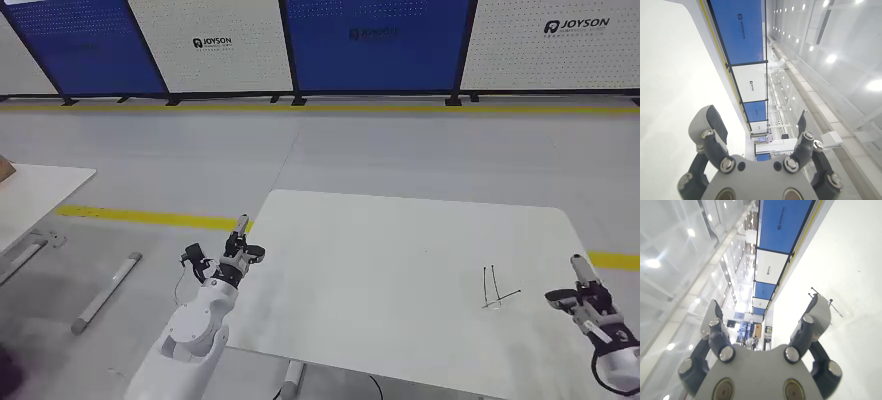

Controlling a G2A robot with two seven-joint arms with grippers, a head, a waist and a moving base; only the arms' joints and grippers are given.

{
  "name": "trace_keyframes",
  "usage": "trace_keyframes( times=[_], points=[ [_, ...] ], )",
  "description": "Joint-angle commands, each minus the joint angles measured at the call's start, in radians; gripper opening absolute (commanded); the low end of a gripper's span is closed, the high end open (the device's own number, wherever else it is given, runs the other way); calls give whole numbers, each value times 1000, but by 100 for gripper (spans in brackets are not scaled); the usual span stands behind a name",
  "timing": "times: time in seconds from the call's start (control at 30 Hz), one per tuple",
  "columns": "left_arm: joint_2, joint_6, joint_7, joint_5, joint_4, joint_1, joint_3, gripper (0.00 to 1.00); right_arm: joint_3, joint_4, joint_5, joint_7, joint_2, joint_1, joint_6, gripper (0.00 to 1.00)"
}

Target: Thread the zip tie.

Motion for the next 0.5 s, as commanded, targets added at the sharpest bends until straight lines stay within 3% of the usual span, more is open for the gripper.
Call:
trace_keyframes(
  times=[0.0,0.1,0.47],
  points=[
    [0,0,0,0,0,0,0,100,5,-11,-54,113,10,20,24,100],
    [0,0,0,0,0,0,0,100,-7,-7,-154,128,17,56,62,100],
    [0,0,0,0,0,0,0,100,-7,1,-157,144,18,57,67,100]
  ],
)
